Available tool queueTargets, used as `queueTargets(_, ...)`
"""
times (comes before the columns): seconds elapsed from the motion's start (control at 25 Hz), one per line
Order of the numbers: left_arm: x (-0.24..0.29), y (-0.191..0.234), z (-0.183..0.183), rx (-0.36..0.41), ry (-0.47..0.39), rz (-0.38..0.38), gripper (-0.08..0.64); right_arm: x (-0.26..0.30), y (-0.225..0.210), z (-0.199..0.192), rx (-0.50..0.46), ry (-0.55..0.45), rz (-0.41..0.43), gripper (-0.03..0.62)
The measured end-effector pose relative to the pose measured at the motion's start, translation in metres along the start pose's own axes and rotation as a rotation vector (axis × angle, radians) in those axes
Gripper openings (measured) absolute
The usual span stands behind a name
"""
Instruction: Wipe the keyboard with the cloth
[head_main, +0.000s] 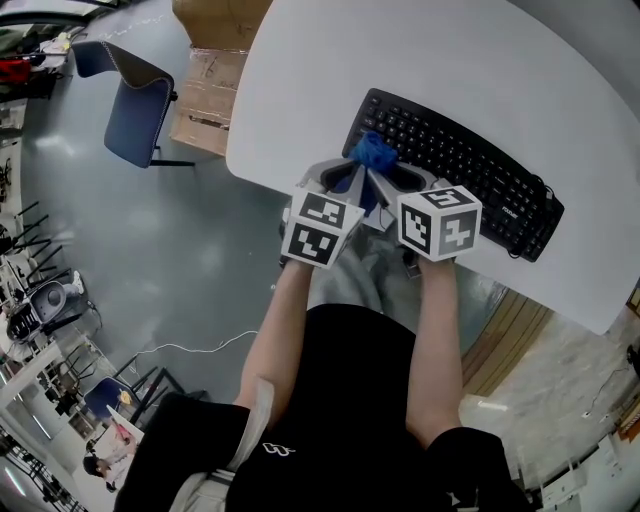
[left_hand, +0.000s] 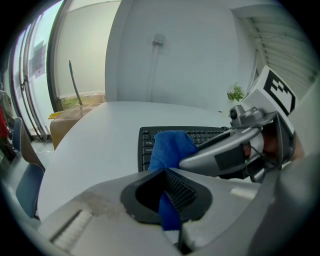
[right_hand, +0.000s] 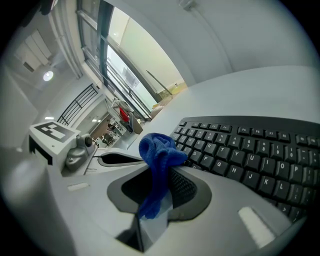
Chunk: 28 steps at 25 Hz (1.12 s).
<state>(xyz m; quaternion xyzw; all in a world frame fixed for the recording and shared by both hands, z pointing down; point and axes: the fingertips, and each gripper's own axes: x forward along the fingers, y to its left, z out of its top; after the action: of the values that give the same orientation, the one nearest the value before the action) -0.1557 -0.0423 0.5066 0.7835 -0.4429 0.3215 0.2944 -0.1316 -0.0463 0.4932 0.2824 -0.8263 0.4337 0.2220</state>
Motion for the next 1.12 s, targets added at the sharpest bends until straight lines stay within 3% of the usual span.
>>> queueTargets(1.12,0.013,-0.035,0.009,0.066,0.012,-0.037,-0.002,-0.03,-0.023,-0.008,0.041,-0.046,-0.027,0.091)
